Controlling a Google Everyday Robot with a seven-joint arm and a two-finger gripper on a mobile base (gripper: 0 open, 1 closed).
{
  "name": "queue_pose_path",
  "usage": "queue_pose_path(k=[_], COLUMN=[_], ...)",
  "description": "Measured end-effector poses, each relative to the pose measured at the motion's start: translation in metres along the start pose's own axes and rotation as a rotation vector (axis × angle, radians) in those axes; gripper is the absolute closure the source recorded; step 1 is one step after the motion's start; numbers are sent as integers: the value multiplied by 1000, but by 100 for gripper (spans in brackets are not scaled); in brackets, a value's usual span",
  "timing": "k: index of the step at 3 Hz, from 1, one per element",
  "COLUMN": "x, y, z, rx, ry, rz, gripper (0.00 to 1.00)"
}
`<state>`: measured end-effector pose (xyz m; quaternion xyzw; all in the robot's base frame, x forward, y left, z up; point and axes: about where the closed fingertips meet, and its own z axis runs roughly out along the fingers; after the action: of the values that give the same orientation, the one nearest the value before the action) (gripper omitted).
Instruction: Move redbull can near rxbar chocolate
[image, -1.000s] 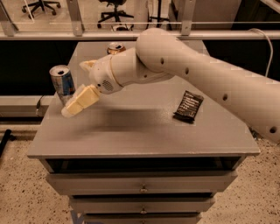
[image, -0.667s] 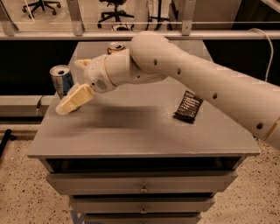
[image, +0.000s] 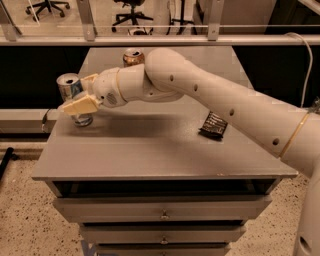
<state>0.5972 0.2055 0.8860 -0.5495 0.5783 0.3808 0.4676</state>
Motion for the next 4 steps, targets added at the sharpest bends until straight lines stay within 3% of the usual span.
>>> queue_pose_path(k=[1,2,3,4], x=[1,-8,-6,18], y=[-12,-19,-23,-28], z=[-7,-42,-92,-171], rx=[35,103,184,325], ry=[-33,-69,-67,-49], rz=[24,21,20,71], gripper=[71,95,100,100])
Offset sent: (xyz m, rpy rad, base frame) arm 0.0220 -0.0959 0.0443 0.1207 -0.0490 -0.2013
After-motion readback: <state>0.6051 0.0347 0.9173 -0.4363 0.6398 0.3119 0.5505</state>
